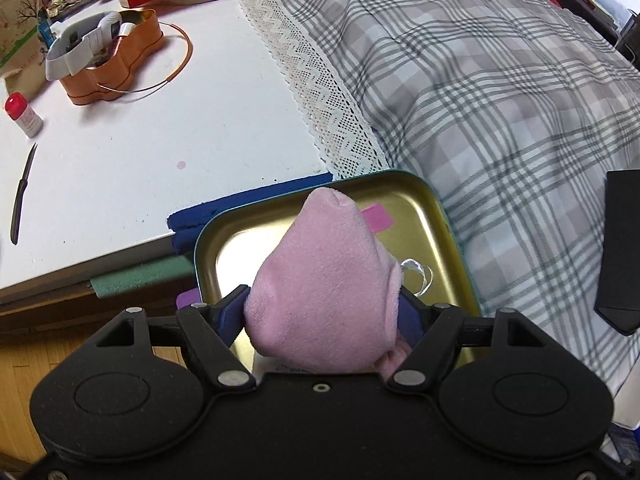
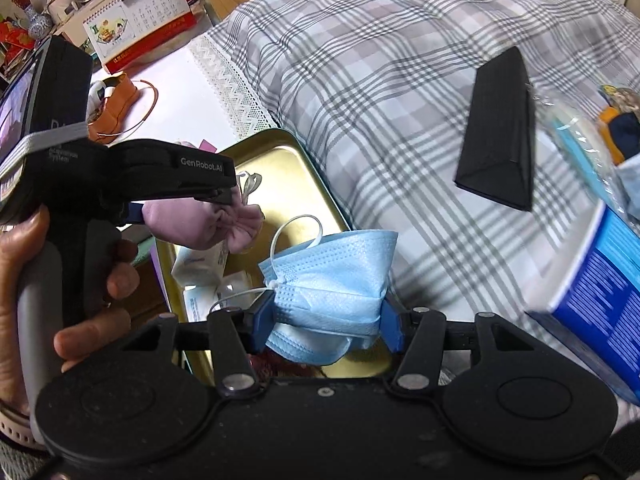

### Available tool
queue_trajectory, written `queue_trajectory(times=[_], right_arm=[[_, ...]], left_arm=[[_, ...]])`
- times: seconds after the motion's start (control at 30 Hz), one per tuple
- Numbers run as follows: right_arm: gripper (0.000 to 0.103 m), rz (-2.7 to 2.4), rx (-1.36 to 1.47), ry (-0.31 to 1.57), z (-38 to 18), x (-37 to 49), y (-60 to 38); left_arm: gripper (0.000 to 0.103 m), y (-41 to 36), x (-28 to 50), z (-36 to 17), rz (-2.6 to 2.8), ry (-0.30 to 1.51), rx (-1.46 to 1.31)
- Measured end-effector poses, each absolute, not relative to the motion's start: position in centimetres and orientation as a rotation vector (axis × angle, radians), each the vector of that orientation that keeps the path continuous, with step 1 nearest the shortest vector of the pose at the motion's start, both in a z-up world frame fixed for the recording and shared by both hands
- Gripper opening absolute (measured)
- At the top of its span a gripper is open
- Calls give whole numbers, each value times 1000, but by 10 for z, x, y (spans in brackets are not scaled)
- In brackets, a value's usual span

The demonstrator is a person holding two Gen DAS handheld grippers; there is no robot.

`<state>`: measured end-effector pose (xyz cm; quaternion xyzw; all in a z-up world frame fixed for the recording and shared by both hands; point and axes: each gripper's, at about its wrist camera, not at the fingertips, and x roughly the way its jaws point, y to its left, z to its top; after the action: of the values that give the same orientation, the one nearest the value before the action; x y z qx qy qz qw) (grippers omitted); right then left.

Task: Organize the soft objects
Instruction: 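Open left gripper to drop the pink pouch while right gripper releases the mask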

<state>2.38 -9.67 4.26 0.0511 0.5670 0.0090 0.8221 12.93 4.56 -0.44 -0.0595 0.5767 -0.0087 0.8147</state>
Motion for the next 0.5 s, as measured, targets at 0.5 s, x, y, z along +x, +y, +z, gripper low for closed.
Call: queue_trajectory(times=[0.5], right_arm=[[65,0,133,1291,8,38,-102]], left_arm=[[78,45,133,-11,-44,1259,-155]])
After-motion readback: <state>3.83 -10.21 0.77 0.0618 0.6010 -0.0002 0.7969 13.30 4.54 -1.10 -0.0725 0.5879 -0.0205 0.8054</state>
